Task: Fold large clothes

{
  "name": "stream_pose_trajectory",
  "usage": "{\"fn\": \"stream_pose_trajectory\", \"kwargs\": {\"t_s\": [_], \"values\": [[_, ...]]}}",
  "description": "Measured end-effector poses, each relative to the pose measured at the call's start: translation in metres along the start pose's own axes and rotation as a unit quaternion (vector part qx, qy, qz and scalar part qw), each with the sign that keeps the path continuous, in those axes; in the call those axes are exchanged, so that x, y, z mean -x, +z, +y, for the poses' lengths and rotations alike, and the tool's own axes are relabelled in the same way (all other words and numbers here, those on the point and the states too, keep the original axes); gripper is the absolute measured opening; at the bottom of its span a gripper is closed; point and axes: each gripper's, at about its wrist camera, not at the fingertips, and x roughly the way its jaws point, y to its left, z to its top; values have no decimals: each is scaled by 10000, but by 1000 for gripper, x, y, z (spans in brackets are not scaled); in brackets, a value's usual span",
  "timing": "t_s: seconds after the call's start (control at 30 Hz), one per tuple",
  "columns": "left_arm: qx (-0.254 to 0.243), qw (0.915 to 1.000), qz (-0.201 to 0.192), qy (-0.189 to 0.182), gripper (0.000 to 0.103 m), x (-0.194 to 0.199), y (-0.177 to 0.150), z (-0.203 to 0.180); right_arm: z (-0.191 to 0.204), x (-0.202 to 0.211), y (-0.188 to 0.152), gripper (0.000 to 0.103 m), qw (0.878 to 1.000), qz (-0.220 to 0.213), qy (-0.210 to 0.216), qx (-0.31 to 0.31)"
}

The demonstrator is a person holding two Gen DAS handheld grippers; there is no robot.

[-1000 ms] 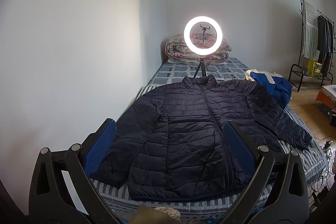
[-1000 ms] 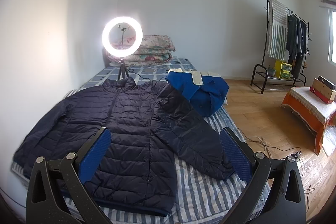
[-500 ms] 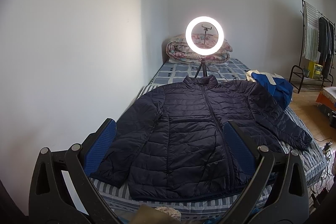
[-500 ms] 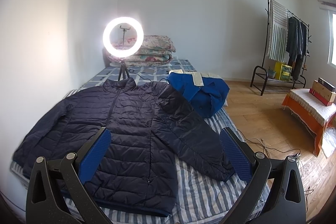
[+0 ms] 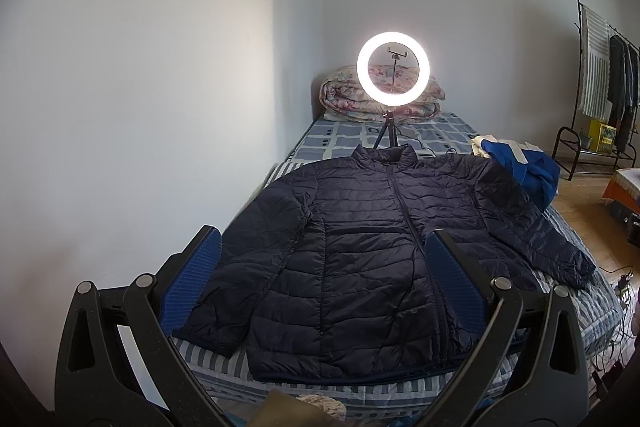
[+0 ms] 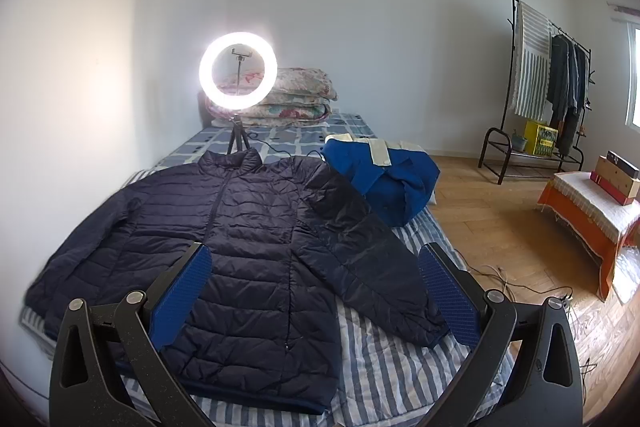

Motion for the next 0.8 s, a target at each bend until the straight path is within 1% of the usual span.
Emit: {"fn": "stream_pose_trajectory", "kwargs": {"t_s": [0.33, 0.8], "values": [[34, 10000, 13, 26, 103, 0, -2, 4, 0, 0, 0, 103, 10000, -4, 0, 5], [57, 9998, 120, 169, 103, -6, -6, 12, 11, -4, 3, 103, 10000, -35, 70, 62]]}}
